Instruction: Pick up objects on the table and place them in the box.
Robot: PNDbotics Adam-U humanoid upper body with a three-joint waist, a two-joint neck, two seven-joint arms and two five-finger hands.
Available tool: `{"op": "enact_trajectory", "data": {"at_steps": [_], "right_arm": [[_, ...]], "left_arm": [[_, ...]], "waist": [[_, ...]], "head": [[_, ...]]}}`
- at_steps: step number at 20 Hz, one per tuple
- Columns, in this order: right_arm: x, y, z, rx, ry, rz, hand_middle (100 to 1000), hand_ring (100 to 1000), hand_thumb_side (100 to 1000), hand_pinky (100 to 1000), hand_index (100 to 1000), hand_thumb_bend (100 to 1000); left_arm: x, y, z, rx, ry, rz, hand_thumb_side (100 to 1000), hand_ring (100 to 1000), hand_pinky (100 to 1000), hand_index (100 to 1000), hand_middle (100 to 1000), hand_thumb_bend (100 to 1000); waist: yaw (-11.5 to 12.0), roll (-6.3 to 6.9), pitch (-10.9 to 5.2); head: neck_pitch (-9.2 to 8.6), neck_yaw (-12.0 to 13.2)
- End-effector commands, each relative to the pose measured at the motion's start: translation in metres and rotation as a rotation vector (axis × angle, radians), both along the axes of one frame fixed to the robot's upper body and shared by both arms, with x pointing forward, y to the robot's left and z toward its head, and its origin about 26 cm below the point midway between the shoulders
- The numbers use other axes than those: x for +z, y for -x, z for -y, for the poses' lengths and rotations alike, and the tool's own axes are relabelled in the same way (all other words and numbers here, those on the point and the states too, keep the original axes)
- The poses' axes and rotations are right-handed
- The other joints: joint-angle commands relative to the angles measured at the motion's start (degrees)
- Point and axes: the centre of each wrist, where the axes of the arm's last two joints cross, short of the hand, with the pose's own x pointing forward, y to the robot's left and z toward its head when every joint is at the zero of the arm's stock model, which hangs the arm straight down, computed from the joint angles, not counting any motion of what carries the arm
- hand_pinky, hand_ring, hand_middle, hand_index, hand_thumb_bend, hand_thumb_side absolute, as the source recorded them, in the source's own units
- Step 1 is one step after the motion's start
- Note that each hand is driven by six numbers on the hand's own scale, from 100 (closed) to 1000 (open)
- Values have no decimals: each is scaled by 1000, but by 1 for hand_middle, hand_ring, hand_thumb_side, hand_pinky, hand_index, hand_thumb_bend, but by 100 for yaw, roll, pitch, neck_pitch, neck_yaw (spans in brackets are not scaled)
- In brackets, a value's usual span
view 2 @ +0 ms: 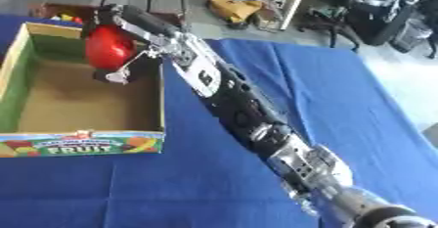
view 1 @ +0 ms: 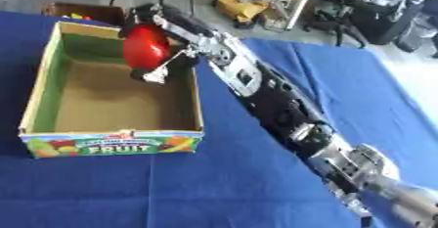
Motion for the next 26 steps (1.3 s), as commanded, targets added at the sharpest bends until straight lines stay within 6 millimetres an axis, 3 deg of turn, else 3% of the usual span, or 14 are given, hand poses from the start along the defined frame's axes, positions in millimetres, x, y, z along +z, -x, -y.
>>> {"op": "enact_trajectory", "data": {"at_steps": [1,12,16,17,21,26], "right_arm": [[10,1,1,15,45,37,391,413,178,214,602,100],[-2,-1,-7,89,231,78,445,454,227,235,657,100],[1,1,-11,97,311,94,499,508,304,294,698,119],[3,3,-12,102,335,100,526,533,342,325,717,221],[5,7,-18,124,397,114,601,604,472,411,779,493],[7,9,-21,144,384,116,672,648,511,459,822,597]], "left_arm": [[8,4,2,-13,-4,37,920,680,705,905,763,100],[8,4,2,-11,-8,39,921,678,703,903,763,100],[8,4,2,-11,-8,38,921,677,702,903,764,100],[8,4,2,-11,-7,38,921,677,702,903,764,100],[8,4,2,-12,-7,38,921,677,702,903,764,100],[7,4,2,-12,-5,38,922,677,703,903,764,100]], "waist": [[13,33,-97],[8,21,-30],[-11,39,-21],[-15,44,-19],[-29,56,-9],[-36,61,-4]], "head": [[-82,-57],[-232,3],[-248,6],[-241,5],[-224,10],[-232,7]]}}
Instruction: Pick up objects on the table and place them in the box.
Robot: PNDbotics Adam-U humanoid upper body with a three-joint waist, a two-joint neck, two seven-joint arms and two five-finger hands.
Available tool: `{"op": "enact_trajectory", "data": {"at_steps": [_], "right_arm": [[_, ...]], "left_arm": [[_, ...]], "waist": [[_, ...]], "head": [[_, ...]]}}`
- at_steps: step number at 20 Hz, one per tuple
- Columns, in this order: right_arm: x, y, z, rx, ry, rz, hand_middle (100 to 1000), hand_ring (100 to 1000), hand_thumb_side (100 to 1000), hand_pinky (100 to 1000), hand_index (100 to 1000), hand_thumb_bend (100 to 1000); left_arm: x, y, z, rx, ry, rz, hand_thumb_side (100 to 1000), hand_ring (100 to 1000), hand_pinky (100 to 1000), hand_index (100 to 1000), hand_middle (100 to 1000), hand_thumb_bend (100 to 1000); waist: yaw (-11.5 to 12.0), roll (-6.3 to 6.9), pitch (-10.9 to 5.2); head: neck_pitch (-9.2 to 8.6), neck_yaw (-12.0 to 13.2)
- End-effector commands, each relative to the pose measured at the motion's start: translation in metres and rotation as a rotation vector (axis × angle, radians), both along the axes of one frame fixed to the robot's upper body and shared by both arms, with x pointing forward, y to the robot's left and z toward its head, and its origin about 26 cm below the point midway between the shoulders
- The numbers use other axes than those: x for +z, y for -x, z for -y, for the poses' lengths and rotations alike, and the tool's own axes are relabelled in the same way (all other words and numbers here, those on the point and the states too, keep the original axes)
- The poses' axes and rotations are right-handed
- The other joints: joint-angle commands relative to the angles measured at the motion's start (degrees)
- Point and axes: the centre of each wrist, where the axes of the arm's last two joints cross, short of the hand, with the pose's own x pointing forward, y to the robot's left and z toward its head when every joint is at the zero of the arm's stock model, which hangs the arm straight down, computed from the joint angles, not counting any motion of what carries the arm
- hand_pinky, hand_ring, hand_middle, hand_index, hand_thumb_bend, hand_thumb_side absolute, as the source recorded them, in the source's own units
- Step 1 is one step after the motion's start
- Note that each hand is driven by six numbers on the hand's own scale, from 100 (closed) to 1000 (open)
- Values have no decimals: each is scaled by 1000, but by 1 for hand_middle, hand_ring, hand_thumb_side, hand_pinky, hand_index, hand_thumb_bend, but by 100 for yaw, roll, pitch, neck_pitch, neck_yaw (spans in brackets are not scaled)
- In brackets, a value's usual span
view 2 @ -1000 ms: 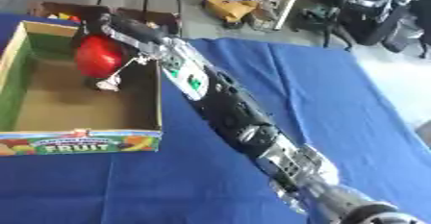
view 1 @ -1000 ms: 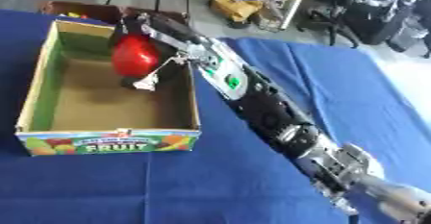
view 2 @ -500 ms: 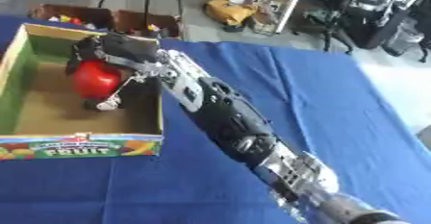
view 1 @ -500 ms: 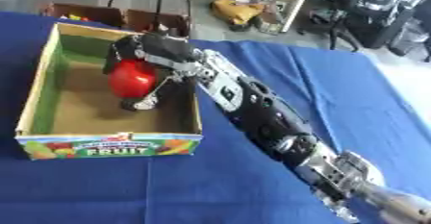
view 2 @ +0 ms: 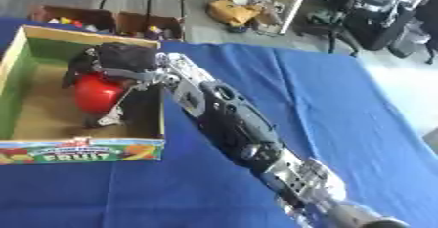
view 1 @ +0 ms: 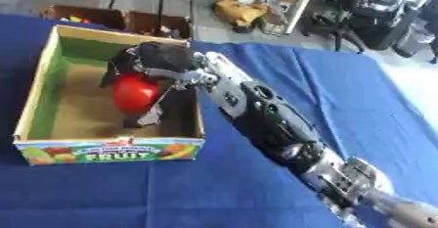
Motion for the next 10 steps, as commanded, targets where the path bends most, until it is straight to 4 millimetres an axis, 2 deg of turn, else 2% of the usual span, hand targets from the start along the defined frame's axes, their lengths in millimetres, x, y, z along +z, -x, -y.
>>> {"op": "enact_trajectory", "data": {"at_steps": [1,4,10], "right_arm": [[14,6,0,14,7,32,689,657,522,469,835,620],[14,8,-1,27,-5,30,708,670,552,484,850,625],[24,15,-4,69,-141,74,647,629,609,467,858,597]], "left_arm": [[7,4,0,1,-7,31,922,677,702,904,764,100],[7,4,-1,1,-7,29,922,677,702,903,764,100],[6,4,-1,6,-7,21,924,677,702,903,763,100]], "waist": [[-12,81,-111],[-31,81,-112],[-103,93,-140]], "head": [[-58,-9],[-55,-9],[0,32]]}}
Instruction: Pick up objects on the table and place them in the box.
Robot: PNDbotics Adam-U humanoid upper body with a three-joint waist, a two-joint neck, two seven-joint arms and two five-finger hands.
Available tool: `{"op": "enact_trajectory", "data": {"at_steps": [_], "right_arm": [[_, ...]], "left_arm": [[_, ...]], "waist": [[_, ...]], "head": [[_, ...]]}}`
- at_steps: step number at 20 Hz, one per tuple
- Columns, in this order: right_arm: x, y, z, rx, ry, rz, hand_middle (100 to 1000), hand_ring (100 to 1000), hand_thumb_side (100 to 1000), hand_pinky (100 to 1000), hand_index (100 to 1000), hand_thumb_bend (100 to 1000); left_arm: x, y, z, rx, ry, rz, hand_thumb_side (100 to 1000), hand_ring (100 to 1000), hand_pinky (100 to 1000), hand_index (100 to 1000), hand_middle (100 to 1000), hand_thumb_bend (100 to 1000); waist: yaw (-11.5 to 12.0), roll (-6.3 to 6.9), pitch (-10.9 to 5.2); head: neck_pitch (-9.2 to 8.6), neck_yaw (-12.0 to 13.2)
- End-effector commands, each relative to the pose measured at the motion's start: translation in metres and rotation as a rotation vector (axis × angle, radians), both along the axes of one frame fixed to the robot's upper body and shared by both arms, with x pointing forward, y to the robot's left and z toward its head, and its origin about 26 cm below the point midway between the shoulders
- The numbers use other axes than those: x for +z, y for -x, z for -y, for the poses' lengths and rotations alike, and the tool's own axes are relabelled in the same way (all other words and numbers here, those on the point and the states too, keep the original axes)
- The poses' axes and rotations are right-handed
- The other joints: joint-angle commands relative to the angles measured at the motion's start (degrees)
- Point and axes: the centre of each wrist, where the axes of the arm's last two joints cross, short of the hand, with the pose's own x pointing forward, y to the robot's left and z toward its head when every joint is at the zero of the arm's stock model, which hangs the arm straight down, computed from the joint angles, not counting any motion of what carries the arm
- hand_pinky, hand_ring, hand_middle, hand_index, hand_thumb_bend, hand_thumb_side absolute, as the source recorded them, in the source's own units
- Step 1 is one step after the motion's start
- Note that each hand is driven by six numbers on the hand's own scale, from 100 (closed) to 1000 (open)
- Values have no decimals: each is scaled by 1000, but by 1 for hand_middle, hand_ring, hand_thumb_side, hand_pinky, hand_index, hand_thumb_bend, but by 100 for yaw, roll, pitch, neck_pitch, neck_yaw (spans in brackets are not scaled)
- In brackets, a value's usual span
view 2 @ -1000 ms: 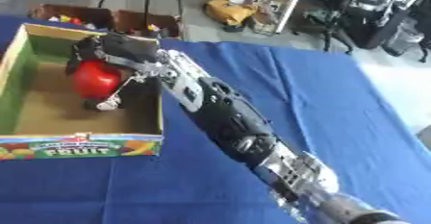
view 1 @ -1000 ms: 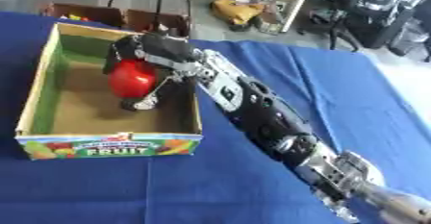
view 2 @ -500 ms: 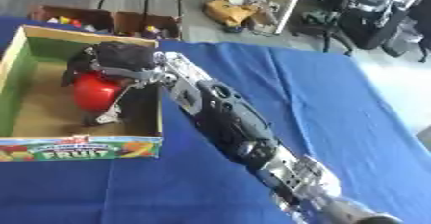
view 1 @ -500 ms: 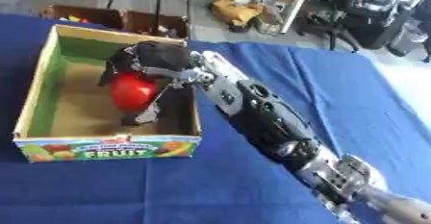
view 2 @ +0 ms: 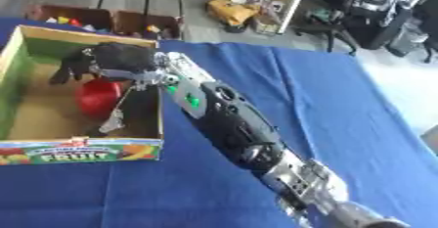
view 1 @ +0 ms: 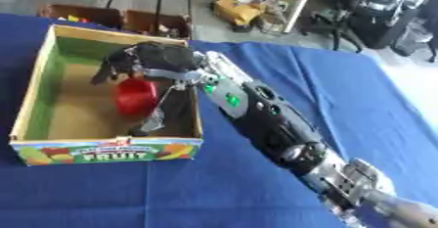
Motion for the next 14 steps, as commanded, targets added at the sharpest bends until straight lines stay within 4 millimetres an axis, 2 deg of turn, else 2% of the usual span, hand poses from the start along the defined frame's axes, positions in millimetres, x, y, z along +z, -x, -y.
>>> {"op": "enact_trajectory", "data": {"at_steps": [1,7,11,12,14], "right_arm": [[23,11,1,24,-91,76,636,622,622,463,857,586],[45,36,-8,88,-292,186,622,604,651,454,862,540],[64,58,-12,154,-405,280,634,619,707,471,848,524],[68,64,-12,173,-431,303,636,627,728,477,831,464],[72,76,-12,205,-478,338,630,627,740,480,826,457]], "left_arm": [[6,4,-2,8,-9,20,924,678,703,903,763,100],[4,5,-4,16,-6,9,922,680,704,903,763,100],[1,5,-5,23,-5,-2,922,681,704,902,763,100],[1,5,-5,25,-4,-4,921,683,703,903,763,100],[-1,5,-6,31,2,-10,922,684,702,903,764,100]], "waist": [[-42,92,-158],[-188,143,-219],[-333,218,-259],[-374,243,-274],[-459,295,-302]], "head": [[20,33],[92,174],[163,302],[199,335],[266,423]]}}
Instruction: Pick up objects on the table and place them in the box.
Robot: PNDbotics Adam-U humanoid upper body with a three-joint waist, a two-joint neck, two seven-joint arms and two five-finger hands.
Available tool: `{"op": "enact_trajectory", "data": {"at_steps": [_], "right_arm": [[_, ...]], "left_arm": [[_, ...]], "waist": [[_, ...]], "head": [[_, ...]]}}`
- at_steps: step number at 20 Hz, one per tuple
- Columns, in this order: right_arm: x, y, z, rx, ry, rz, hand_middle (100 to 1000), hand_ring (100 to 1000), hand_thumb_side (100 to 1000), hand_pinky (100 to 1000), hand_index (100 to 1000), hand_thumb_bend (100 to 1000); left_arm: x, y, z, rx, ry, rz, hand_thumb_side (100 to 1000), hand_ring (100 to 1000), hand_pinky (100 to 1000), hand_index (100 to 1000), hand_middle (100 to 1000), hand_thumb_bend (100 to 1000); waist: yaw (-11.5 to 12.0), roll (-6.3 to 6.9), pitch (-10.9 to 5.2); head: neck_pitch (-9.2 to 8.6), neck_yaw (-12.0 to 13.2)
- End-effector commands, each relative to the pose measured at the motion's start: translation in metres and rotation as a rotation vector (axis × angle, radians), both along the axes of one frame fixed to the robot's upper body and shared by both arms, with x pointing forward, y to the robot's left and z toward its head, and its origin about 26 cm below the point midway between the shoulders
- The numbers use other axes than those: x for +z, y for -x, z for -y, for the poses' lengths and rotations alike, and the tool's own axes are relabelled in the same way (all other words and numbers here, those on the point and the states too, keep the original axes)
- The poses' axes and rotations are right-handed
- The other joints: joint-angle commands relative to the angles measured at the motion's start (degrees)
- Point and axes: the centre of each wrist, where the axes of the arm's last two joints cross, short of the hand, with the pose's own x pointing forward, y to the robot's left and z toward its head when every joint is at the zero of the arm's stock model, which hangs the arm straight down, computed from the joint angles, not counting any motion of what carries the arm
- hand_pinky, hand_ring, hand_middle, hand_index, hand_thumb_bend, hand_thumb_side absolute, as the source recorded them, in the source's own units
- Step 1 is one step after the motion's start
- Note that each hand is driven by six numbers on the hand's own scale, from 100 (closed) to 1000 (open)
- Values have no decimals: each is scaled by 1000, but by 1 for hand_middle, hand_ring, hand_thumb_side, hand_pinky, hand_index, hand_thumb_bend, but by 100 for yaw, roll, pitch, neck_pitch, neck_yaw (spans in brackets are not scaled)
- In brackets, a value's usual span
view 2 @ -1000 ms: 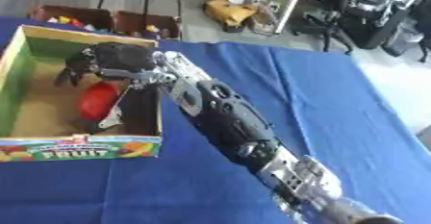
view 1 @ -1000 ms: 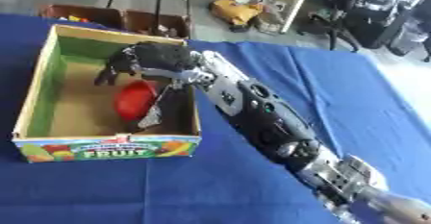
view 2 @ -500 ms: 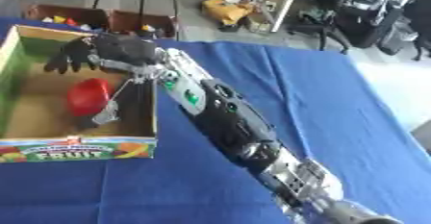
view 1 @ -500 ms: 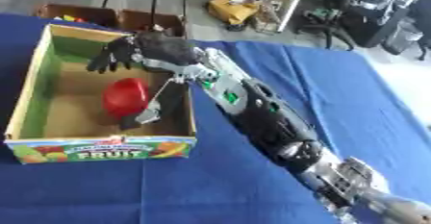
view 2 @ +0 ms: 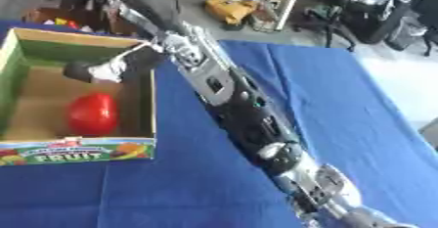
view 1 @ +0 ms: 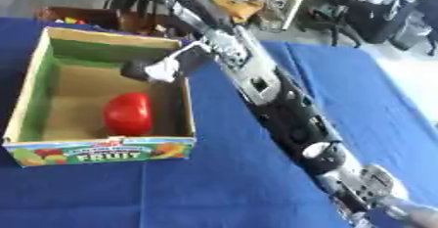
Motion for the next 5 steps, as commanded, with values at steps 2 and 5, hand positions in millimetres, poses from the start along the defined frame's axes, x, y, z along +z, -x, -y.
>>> {"op": "enact_trajectory", "data": {"at_steps": [2,5], "right_arm": [[19,30,0,60,-97,105,621,627,833,480,819,429],[13,45,0,101,-163,122,616,624,710,474,814,345]], "left_arm": [[4,5,-5,21,2,13,905,687,704,902,763,100],[2,5,-6,27,9,5,920,689,706,902,763,100]], "waist": [[-154,142,-211],[-354,225,-259]], "head": [[161,241],[220,475]]}}
